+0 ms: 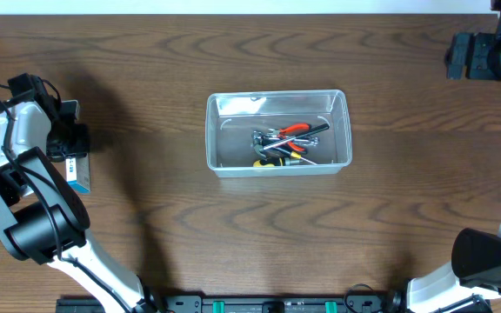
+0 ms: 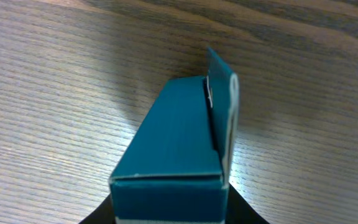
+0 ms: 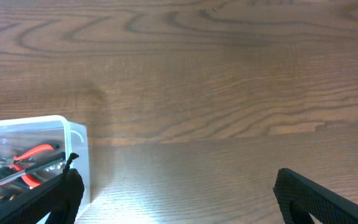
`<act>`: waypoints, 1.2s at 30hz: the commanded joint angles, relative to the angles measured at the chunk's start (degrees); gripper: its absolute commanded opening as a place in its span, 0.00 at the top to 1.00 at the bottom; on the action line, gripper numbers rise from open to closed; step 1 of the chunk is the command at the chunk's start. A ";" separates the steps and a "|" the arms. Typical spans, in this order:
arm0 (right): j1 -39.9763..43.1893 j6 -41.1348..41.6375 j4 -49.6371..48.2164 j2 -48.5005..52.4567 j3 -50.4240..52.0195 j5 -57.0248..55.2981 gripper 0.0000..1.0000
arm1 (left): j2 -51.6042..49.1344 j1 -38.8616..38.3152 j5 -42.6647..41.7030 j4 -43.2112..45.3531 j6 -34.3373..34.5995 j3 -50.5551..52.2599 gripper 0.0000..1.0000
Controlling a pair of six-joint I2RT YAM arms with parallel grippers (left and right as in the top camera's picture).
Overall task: Pack container
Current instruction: 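Lower the left gripper and grasp the top of the package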
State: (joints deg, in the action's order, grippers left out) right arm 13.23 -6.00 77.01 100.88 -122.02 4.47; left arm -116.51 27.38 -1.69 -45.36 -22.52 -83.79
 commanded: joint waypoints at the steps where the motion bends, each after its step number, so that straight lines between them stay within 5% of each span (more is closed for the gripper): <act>1: 0.24 0.59 0.24 0.37 0.22 -0.17 0.01 | -0.42 0.20 -2.43 -0.35 -0.13 0.48 0.71; 25: 0.24 -0.31 0.79 0.39 0.22 -0.22 0.01 | -0.42 0.20 -2.43 -1.90 -0.11 0.48 0.94; 36: 0.24 -0.28 0.81 0.39 0.22 -0.20 0.01 | 1.49 -0.39 -2.40 -3.04 0.55 0.35 0.94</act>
State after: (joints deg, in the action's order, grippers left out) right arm 13.23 -6.02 77.76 100.88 -122.02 4.47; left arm -116.46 27.31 -3.92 -47.64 -22.50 -83.79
